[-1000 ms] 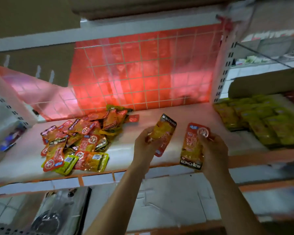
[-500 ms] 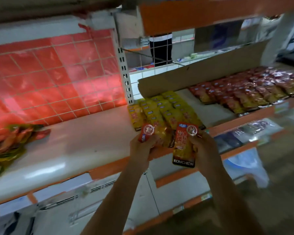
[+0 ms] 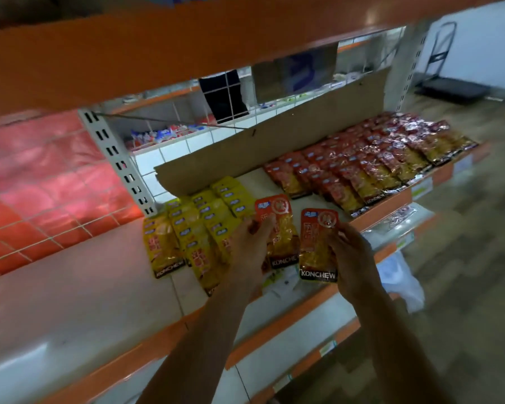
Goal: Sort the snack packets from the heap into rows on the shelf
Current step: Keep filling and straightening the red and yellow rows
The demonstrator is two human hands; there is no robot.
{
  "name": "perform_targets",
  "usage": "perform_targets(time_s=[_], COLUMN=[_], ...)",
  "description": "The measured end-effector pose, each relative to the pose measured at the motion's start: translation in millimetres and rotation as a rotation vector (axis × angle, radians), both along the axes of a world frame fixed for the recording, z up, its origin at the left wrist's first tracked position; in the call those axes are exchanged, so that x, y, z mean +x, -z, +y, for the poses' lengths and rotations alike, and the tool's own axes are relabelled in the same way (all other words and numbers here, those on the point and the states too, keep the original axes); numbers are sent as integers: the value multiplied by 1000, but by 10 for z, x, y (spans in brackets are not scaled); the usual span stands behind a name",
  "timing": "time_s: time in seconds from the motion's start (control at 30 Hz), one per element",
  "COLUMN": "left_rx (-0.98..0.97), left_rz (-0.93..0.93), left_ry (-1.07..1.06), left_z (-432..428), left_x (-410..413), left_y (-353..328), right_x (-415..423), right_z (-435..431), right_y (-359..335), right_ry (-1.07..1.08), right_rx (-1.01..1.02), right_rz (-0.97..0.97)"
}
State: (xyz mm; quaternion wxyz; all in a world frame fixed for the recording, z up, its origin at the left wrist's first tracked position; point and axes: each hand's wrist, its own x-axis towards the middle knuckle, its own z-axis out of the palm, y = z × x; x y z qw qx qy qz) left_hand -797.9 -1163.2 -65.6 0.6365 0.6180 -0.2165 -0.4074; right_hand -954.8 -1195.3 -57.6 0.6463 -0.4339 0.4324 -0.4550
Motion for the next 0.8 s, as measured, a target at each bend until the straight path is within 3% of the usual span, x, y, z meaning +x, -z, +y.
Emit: perform_targets(time_s=[0.4,0.8], left_rx=[94,289], left_rz=[-147,-476], left_ry=[61,-317], left_z=[-950,-1700], left_x=[97,95], left_y=[18,218], right_x=[60,-89], right_z=[-1020,-2263], right_y=[-10,-75], right_ry=[33,-155], right_rx=[37,-5], right_rz=[-1,169])
